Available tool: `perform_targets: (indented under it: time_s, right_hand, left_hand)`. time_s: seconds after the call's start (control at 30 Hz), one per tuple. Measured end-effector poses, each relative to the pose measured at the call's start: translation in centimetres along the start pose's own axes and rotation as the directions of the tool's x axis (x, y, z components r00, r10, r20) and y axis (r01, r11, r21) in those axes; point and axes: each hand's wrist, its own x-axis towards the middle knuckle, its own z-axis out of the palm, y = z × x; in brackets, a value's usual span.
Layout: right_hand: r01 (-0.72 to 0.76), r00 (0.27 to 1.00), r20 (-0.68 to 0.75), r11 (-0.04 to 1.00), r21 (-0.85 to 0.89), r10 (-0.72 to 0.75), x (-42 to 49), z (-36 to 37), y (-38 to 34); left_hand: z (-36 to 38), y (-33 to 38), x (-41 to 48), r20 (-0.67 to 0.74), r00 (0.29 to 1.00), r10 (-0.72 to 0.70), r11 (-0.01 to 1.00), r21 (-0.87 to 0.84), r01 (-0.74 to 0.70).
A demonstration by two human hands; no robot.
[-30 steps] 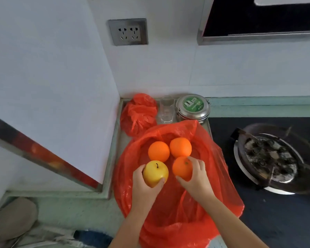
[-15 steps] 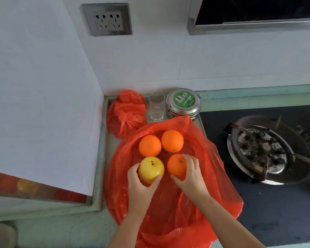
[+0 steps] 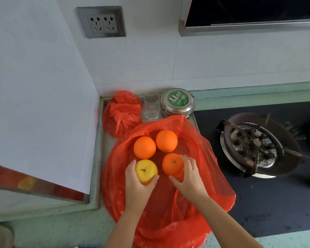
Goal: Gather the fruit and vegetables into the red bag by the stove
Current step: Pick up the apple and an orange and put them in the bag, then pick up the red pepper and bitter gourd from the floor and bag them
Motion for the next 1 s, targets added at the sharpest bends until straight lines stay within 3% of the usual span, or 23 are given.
perform_targets:
  time_s: [0.17, 0.33, 0.43, 0.6, 0.77, 1.0]
  right_hand:
    - [0.064, 0.998, -0.024, 0.997, -0.044, -0.065, -1.8, -1.7, -1.0]
    - [0.127, 0.986, -0.089, 0.977, -0.170, -0.144, -4.1, -3.9, -1.4]
    - [0.099, 0.977, -0.160, 0.967, -0.233, -0.139, -6.1, -5.4, -1.0]
    - [0.010, 0.947, -0.298, 0.939, -0.345, -0.120, -10.1, -8.3, -0.1]
    - [-0.134, 0.911, -0.410, 0.901, -0.412, -0.053, -14.7, -12.1, 2.2]
    - [-0.314, 0.802, -0.595, 0.881, -0.353, 0.047, -22.3, -17.7, 6.0]
  left_hand:
    - [-0.9, 0.9, -0.8, -0.014, 1.000, 0.007, 0.999, 0.044, -0.006]
    - [-1.5, 3.3, -2.4, 0.012, 0.962, 0.273, 0.951, 0.147, -0.272]
    - [-0.8, 5.1, -3.4, 0.100, 0.875, 0.474, 0.858, 0.169, -0.484]
    - [1.8, 8.6, -5.7, 0.253, 0.718, 0.649, 0.711, 0.136, -0.690]
    - [5.1, 11.9, -8.9, 0.329, 0.613, 0.719, 0.630, 0.064, -0.774]
    - [9.8, 16.9, -15.7, 0.418, 0.445, 0.792, 0.513, -0.061, -0.856]
